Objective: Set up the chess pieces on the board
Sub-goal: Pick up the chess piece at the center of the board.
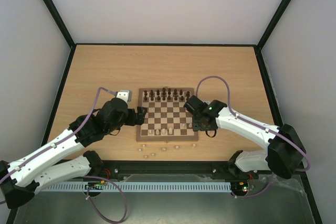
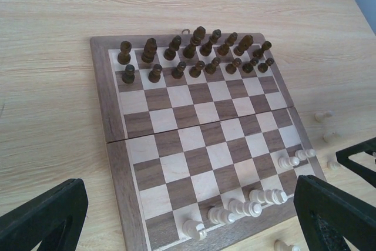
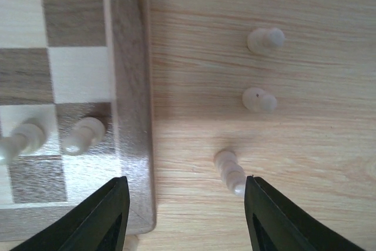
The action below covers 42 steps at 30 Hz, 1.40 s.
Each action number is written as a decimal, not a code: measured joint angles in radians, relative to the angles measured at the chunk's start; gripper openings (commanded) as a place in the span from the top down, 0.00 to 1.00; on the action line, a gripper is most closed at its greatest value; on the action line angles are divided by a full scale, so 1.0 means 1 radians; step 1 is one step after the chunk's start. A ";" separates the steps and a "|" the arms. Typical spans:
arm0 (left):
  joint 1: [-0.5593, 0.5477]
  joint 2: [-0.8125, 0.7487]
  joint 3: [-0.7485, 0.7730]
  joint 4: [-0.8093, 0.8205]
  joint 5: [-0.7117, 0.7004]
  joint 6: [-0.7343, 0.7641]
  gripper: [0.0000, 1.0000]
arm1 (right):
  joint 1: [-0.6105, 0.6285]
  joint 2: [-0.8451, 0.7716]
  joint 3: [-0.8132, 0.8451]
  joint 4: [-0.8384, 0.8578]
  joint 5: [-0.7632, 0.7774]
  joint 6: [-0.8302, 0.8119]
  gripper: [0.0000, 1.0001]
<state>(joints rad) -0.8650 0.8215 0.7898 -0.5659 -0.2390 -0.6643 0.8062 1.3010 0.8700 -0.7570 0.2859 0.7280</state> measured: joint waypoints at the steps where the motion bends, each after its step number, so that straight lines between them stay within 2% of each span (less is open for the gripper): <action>1: 0.002 0.000 0.000 0.000 0.005 0.005 0.01 | -0.002 -0.004 -0.011 0.000 -0.001 0.013 0.47; 11: 0.003 0.001 0.000 0.028 0.075 0.042 0.01 | -0.006 -0.024 -0.112 0.009 -0.011 0.103 0.51; 22: 0.003 0.001 0.000 0.037 0.108 0.059 0.01 | -0.050 -0.027 -0.130 0.029 -0.011 0.130 0.61; 27: 0.003 0.001 0.000 0.037 0.113 0.063 0.01 | -0.071 -0.027 -0.131 0.039 -0.014 0.130 0.69; 42: 0.003 0.001 0.000 0.038 0.135 0.074 0.01 | -0.076 0.001 -0.138 0.051 -0.024 0.129 0.73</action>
<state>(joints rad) -0.8623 0.8227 0.7898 -0.5278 -0.1036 -0.5900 0.7303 1.3018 0.7319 -0.7059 0.2619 0.8574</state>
